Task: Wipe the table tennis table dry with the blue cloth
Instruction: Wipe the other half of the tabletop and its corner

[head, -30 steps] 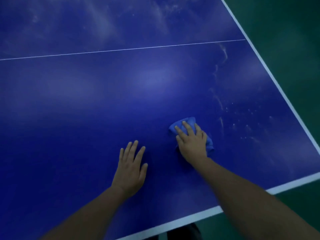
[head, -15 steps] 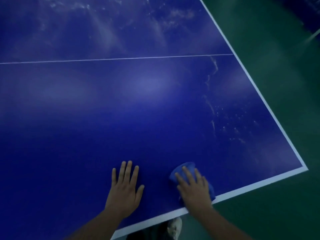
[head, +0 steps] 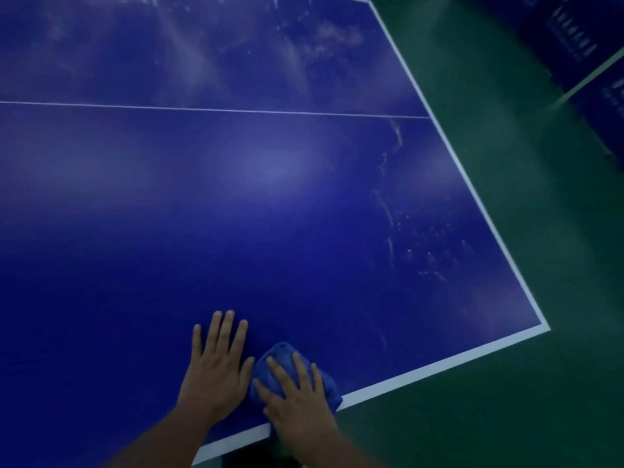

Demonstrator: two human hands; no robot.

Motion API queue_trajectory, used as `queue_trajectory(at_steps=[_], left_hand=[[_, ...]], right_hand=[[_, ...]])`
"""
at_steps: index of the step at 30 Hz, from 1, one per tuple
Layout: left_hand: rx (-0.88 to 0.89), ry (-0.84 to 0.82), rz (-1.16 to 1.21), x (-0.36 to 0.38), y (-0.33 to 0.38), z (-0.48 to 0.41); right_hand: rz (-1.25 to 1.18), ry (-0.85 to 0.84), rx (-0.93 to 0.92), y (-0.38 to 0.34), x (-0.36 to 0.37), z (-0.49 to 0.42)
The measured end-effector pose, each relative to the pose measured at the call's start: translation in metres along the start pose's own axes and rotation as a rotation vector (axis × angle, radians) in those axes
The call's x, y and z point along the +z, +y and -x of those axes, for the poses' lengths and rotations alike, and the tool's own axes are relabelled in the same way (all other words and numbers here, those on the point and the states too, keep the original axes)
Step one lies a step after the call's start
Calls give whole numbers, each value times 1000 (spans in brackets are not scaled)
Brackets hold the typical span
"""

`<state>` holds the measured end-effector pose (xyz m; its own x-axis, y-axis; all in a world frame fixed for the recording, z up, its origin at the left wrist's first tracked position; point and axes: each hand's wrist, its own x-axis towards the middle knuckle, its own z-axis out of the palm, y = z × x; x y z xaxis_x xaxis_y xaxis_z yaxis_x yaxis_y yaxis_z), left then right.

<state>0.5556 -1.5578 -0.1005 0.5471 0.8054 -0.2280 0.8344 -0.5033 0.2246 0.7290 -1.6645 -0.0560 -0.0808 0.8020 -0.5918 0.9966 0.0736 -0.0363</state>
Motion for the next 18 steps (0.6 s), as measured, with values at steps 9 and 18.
queue_trajectory(at_steps=[9,18], left_hand=[[-156,-21,9,-13,32,-12],[-89,51,8,-3,104,-23]], right_hand=[[-302,78,533,135,-3,26],[-237,147,203,131,6,20]])
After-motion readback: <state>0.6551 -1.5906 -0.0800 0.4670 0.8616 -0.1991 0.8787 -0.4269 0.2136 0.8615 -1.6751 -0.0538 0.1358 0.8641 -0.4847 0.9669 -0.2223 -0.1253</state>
